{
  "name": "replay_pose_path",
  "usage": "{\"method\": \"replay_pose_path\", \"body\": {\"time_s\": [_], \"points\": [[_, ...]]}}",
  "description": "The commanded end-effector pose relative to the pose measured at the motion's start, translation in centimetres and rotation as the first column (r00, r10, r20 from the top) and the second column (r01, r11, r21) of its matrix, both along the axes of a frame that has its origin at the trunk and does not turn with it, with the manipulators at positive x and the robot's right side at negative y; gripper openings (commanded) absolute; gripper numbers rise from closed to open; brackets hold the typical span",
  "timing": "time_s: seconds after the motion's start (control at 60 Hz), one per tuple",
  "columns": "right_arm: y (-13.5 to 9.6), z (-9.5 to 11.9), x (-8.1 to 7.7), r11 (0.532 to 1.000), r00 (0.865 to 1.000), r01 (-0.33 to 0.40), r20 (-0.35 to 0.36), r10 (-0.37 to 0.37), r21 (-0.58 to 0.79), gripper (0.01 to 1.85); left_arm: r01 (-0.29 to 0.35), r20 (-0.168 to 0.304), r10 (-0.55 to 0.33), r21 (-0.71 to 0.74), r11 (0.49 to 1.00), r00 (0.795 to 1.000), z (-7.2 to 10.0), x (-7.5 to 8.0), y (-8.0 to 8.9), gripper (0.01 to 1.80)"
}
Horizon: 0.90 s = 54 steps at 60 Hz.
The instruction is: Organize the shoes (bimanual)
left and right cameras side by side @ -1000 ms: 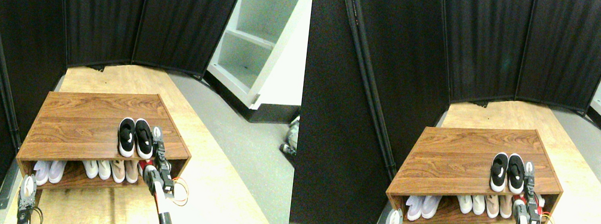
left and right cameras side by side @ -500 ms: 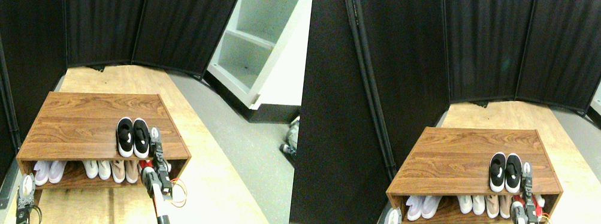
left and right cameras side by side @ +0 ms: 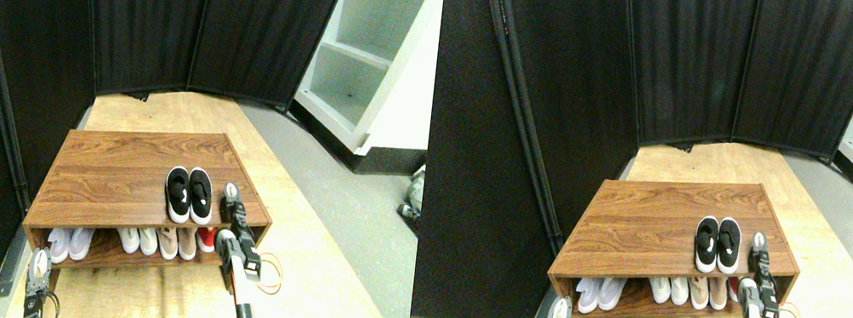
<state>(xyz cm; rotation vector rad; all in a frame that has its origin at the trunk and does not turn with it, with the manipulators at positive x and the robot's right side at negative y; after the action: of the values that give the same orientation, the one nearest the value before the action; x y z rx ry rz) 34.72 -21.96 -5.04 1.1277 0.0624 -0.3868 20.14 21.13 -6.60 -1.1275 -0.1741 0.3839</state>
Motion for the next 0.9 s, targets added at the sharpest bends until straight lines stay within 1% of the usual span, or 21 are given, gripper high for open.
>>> {"method": "replay_pose_path", "body": {"time_s": [0.017,0.033,0.05,0.067,0.1,0.15,0.217,0.283,0.333,0.417,0.45,0.5,0.517,0.533,0.567,0.617,0.667,0.7,0.767,0.8,0.9], "points": [[-1.3,3.4,0.4,1.0,0.996,0.019,0.087,-0.019,0.0,0.01,-0.005,0.04,0.006,-0.014,1.0,0.999,0.8,0.3,-0.2,0.03],[-1.3,3.4,0.4,1.0,0.996,0.019,0.087,-0.019,0.0,0.01,-0.005,0.04,0.006,-0.014,1.0,0.999,0.8,0.3,-0.2,0.03],[-1.9,4.1,0.3,0.998,0.994,0.016,0.111,-0.009,-0.062,0.01,-0.002,0.038,0.002,-0.013,1.0,0.999,0.8,0.4,-0.2,0.03],[-1.9,4.1,0.3,0.998,0.994,0.016,0.111,-0.009,-0.062,0.01,-0.002,0.038,0.002,-0.013,1.0,0.999,0.8,0.4,-0.2,0.03],[-2.4,4.9,-0.2,0.998,0.991,0.013,0.133,-0.004,-0.062,0.01,0.002,0.039,-0.001,-0.01,1.0,0.999,0.8,0.5,-0.3,0.03],[-2.6,5.2,-0.6,0.999,0.99,0.016,0.143,-0.009,-0.049,0.01,0.003,0.039,-0.003,-0.008,1.0,0.999,0.8,0.5,-0.3,0.03],[-2.7,5.7,-1.5,0.999,0.989,0.018,0.15,-0.012,-0.042,0.01,0.006,0.038,-0.005,-0.009,1.0,0.999,0.7,0.6,-0.4,0.03],[-2.9,5.8,-2.1,0.998,0.984,-0.008,0.175,0.019,-0.061,0.01,0.011,0.039,-0.011,-0.004,1.0,0.999,0.8,0.6,-0.4,0.03],[-2.8,6.1,-2.9,0.996,0.98,-0.024,0.197,0.04,-0.087,0.01,0.008,0.039,-0.008,-0.005,1.0,0.999,0.8,0.6,-0.5,0.04],[-2.6,6.3,-4.2,0.997,0.976,-0.043,0.212,0.057,-0.071,0.01,0.017,0.038,-0.017,-0.007,1.0,0.999,0.7,0.7,-0.4,0.04],[-2.3,6.2,-5.0,0.998,0.971,-0.053,0.23,0.059,-0.034,0.01,0.015,0.038,-0.014,-0.009,1.0,0.999,0.7,0.6,-0.5,0.03],[-2.1,6.1,-5.4,0.997,0.971,-0.055,0.232,0.064,-0.048,0.01,0.013,0.037,-0.013,-0.009,1.0,0.999,0.7,0.6,-0.5,0.03],[-1.8,6.0,-6.2,0.997,0.968,-0.073,0.238,0.081,-0.039,0.01,0.007,0.037,-0.007,-0.005,1.0,0.999,0.7,0.6,-0.5,0.03],[-1.8,6.0,-6.2,0.997,0.968,-0.073,0.238,0.081,-0.039,0.01,0.007,0.037,-0.007,-0.005,1.0,0.999,0.7,0.6,-0.5,0.03],[-1.6,5.8,-6.8,0.995,0.965,-0.09,0.244,0.098,-0.045,0.01,0.011,0.035,-0.011,0.0,1.0,0.999,0.7,0.6,-0.5,0.03],[-1.1,5.3,-7.8,0.995,0.969,-0.095,0.229,0.096,-0.017,0.01,0.0,0.033,0.0,-0.001,1.0,0.999,0.8,0.5,-0.6,0.04],[-1.0,4.9,-8.2,0.995,0.969,-0.1,0.225,0.104,-0.027,0.01,0.0,0.031,0.0,-0.002,1.0,1.0,0.9,0.5,-0.7,0.03],[-0.6,4.7,-8.9,0.993,0.973,-0.108,0.199,0.115,-0.043,0.01,0.006,0.029,-0.005,-0.006,1.0,1.0,0.8,0.5,-0.7,0.04],[-0.3,4.1,-9.5,0.99,0.973,-0.137,0.183,0.141,-0.031,0.01,0.022,0.028,-0.021,-0.008,1.0,0.999,0.8,0.5,-0.7,0.03],[0.3,3.5,-10.0,0.986,0.968,-0.166,0.194,0.162,0.005,0.01,0.021,0.027,-0.021,-0.009,1.0,0.999,0.8,0.6,-0.7,0.03],[1.1,2.6,-10.7,0.98,0.969,-0.191,0.172,0.18,0.05,0.01,0.029,0.026,-0.029,-0.009,1.0,0.999,0.8,0.6,-0.8,0.03]]}}
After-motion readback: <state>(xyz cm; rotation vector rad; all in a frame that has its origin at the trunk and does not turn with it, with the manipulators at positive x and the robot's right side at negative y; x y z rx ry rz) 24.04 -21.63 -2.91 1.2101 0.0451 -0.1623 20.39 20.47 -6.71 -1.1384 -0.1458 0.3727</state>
